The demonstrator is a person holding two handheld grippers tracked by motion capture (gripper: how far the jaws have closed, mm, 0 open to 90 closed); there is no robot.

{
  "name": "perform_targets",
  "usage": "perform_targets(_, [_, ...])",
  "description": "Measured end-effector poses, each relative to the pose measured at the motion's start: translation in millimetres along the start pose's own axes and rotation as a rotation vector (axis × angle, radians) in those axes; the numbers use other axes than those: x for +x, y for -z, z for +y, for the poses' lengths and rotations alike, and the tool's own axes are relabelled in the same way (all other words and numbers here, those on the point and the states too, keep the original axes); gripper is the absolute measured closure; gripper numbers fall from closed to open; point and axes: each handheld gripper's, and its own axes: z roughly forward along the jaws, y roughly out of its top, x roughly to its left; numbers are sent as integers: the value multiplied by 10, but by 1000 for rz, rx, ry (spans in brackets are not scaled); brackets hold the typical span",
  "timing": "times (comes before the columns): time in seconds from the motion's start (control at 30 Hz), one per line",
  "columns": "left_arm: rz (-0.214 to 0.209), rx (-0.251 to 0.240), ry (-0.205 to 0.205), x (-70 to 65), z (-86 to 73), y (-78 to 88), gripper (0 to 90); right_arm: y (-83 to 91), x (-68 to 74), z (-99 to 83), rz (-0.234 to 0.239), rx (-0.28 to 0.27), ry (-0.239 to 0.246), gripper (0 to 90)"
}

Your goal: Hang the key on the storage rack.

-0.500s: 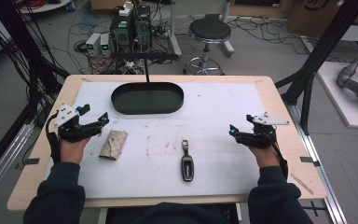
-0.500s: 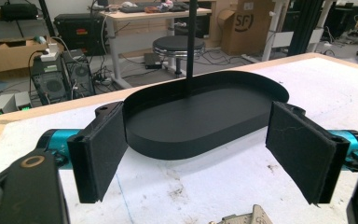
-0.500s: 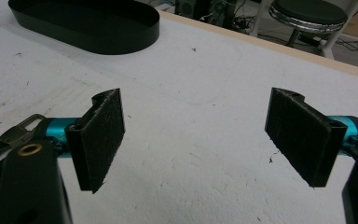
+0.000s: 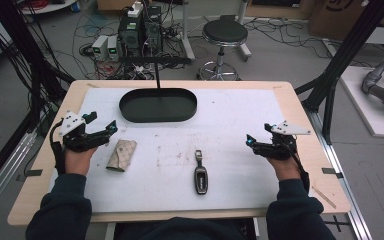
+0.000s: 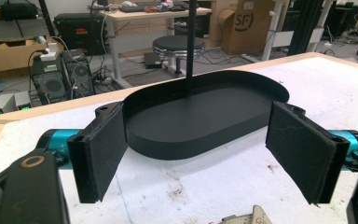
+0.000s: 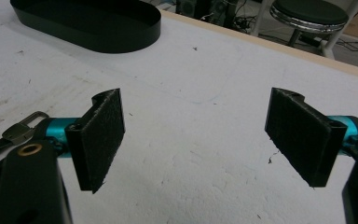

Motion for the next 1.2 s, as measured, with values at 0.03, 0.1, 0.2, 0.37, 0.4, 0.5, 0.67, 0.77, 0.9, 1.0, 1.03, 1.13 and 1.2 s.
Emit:
perform_targets(0.03, [7, -1, 1, -1, 4, 10, 204, -12, -1, 2, 5, 1, -7, 203])
perform_targets(0.1, [9, -4, 4, 0, 8, 15, 204, -40, -4, 5, 13, -1, -8, 203])
perform_targets(0.2, [22, -6, 10, 3, 8, 8, 204, -68, 25, 10, 38, 3, -4, 203])
perform_targets(0.37, [22, -3, 7, -4, 4, -16, 206, -107, 136, 1, 92, -1, -6, 203])
perform_targets(0.4, [19, 2, 5, -5, 2, -25, 206, -111, 165, 4, 99, 0, -10, 203])
perform_targets(0.5, [11, 8, -2, -16, 0, -34, 206, -129, 281, 34, 119, 0, 14, 203])
perform_targets(0.67, [9, 12, -8, -24, -1, -36, 206, -222, 461, 50, 172, 19, 21, 203])
perform_targets(0.77, [4, 22, -13, -17, -4, -39, 206, -322, 633, 44, 206, 45, 46, 271])
perform_targets(0.9, [0, 26, -16, -33, -4, -36, 206, -434, 887, 47, 243, 81, 51, 343])
perform_targets(1.0, [-1, 30, -15, -32, -15, -37, 207, -558, 998, 20, 274, 141, 62, 419])
perform_targets(1.03, [1, 31, -15, -31, -18, -33, 207, -558, 998, 20, 274, 141, 62, 419])
perform_targets(1.13, [8, 29, -7, -17, -30, -13, 209, -715, 1115, -20, 308, 242, 45, 486])
perform_targets(1.2, [9, 34, -7, -12, -33, -13, 209, -772, 1175, -29, 324, 270, 36, 501])
